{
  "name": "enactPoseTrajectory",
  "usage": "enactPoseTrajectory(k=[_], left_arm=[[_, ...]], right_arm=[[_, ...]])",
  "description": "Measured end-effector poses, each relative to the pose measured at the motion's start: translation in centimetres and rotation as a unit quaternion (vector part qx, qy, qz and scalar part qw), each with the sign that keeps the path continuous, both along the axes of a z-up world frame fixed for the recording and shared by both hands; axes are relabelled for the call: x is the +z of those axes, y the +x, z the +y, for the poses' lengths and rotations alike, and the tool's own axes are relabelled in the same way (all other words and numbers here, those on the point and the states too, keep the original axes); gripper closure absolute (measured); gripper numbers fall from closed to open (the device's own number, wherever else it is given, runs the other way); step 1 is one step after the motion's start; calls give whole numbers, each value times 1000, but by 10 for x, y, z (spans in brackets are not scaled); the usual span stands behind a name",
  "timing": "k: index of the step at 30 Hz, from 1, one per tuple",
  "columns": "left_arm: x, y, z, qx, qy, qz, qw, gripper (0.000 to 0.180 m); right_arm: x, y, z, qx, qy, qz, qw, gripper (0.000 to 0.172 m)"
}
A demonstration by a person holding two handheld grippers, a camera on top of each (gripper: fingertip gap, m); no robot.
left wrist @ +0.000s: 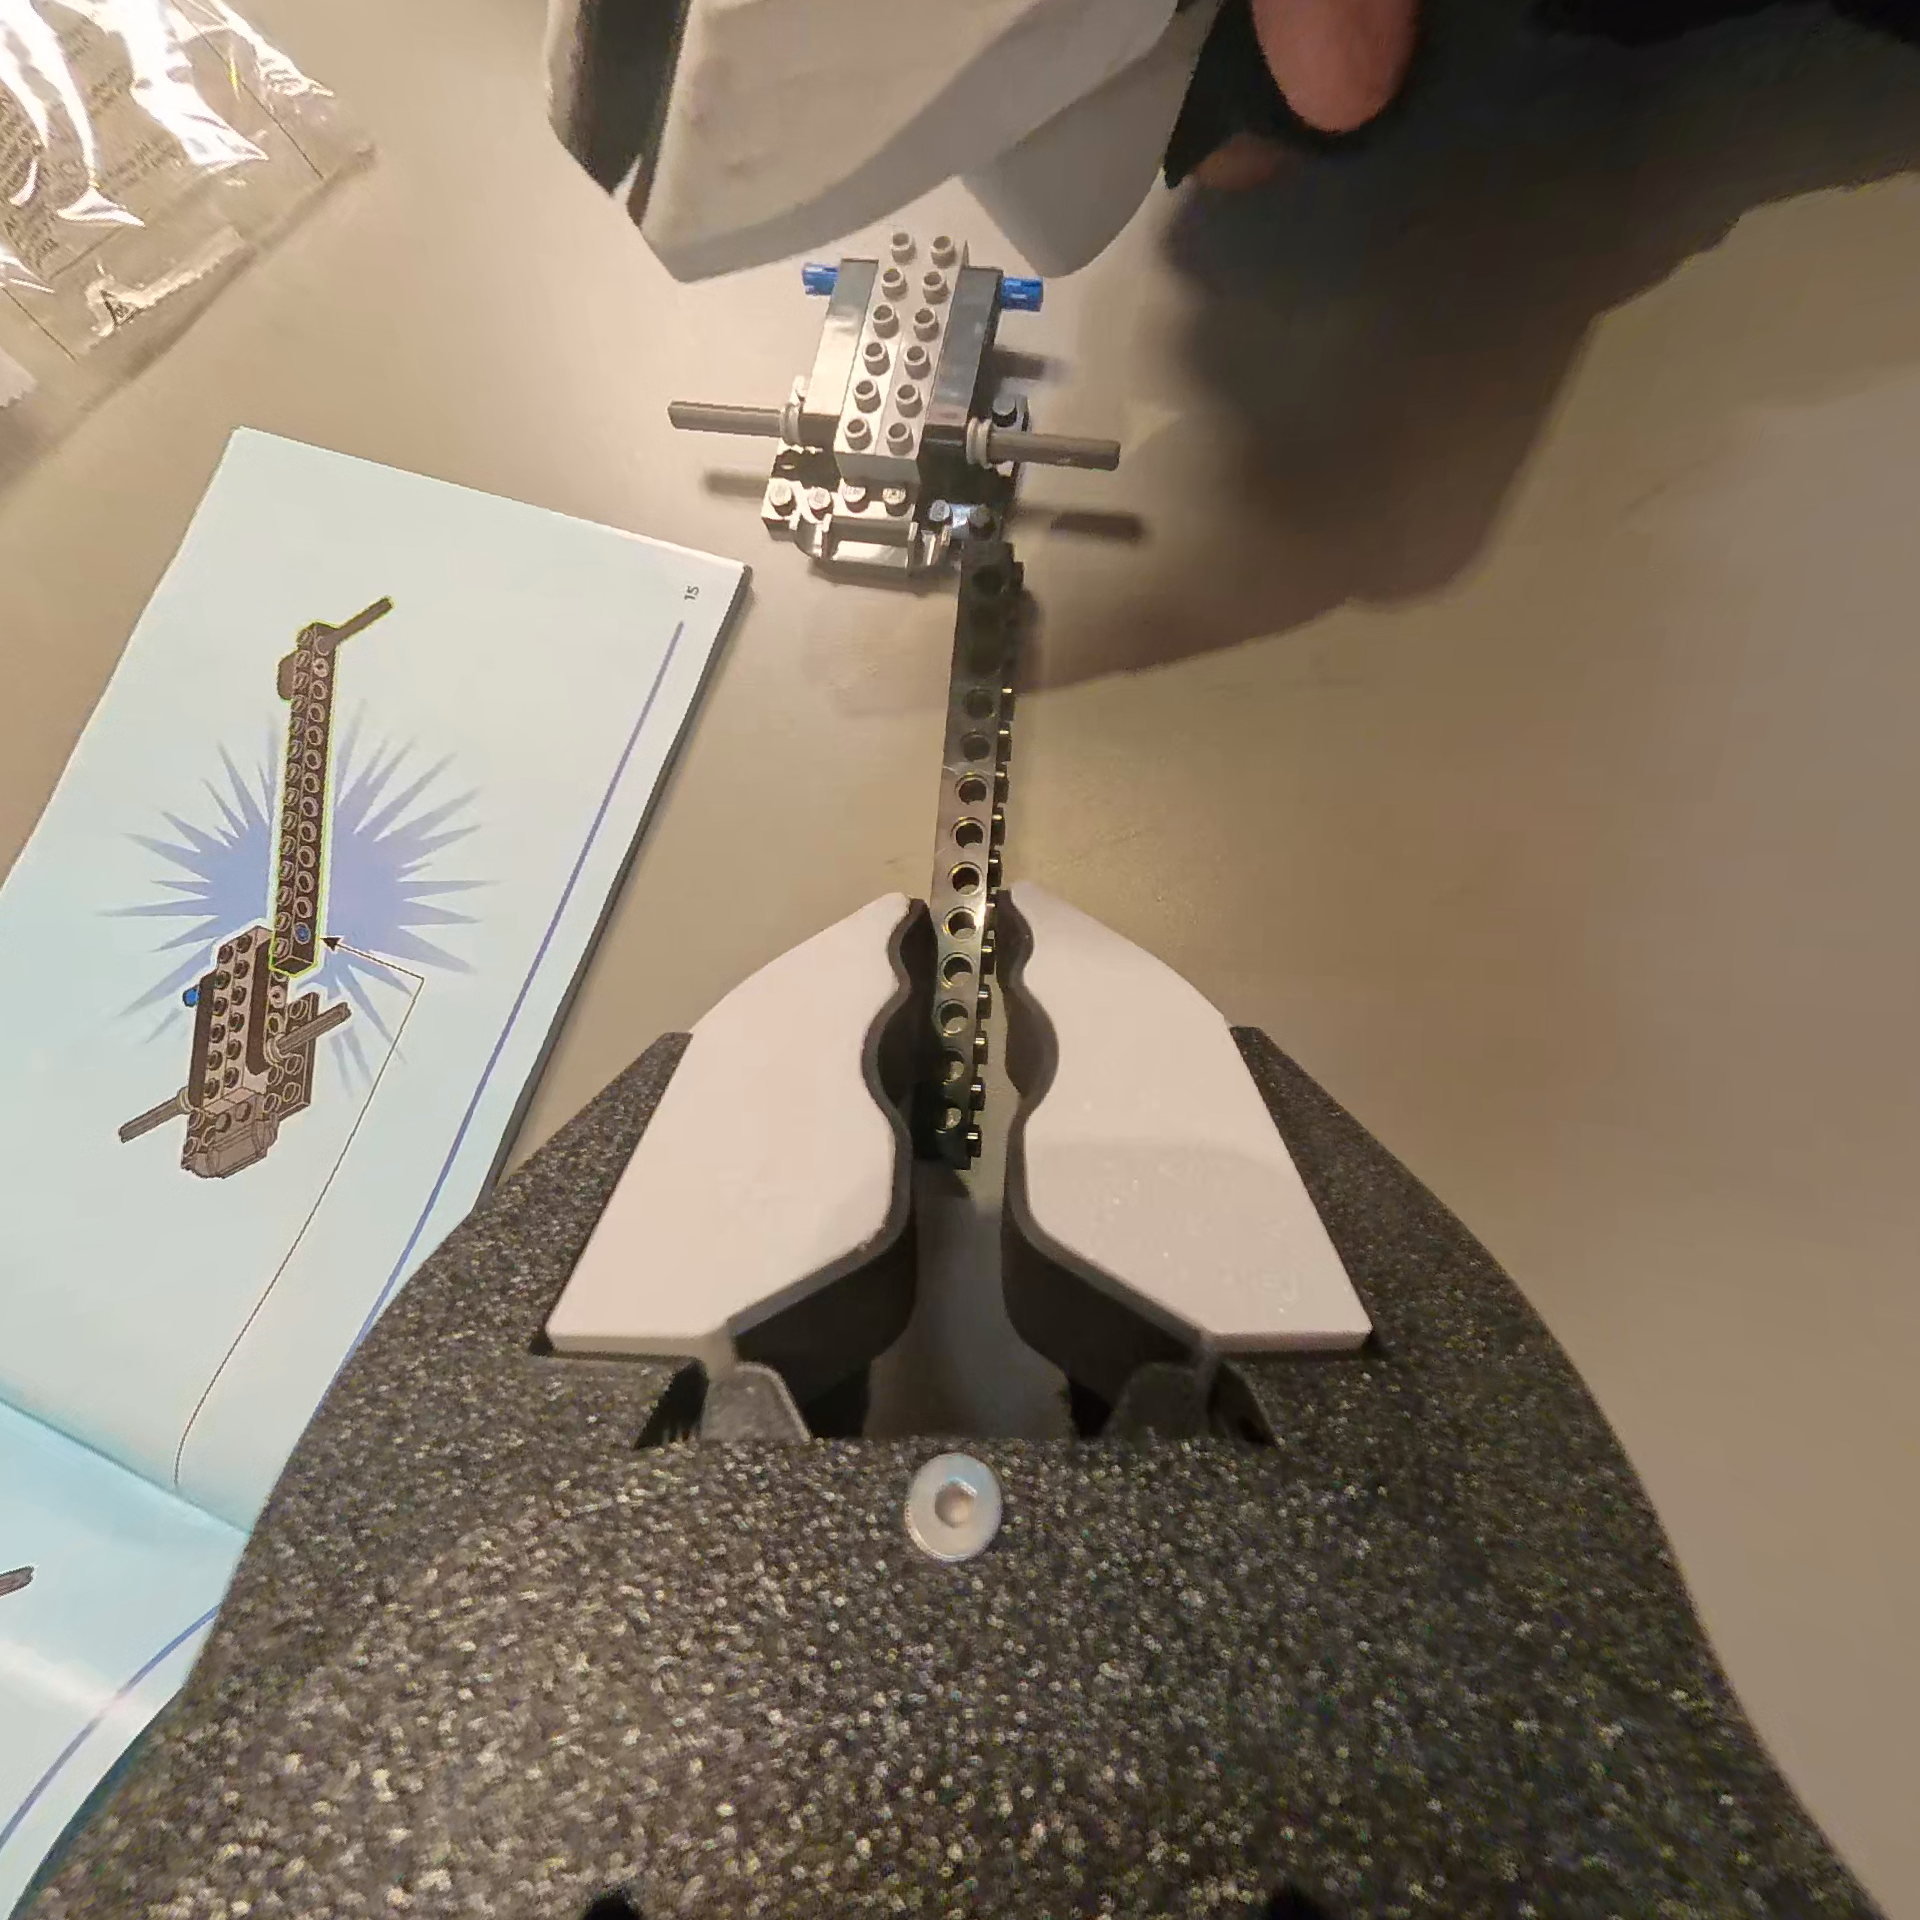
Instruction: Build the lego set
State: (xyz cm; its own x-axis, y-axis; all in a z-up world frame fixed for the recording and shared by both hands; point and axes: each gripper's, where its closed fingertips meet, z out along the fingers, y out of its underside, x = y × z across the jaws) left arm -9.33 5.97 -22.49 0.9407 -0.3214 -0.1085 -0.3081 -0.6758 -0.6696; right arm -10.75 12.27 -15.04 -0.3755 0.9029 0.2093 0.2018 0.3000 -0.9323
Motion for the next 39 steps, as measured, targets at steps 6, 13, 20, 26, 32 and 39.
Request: enactPoseTrajectory(k=[6,13,20,26,32,39], left_arm=[[0,4,-1,-15,3,1,1000,168],[2,8,-5,-32,15,7,999,169],[7,9,-7,-33,31,-21,999,169],[10,8,-6,-26,40,-18,999,169],[10,9,-6,-29,49,8,998,169],[17,7,-5,-16,68,-6,998,169]], right_arm=[[5,0,8,-11,-32,7,999,166],[9,0,13,-16,-54,14,998,166],[14,4,17,-12,-86,23,996,166],[14,6,19,-15,-99,19,995,166],[15,6,22,-30,-91,27,995,167],[16,6,24,-37,-97,28,994,168]])
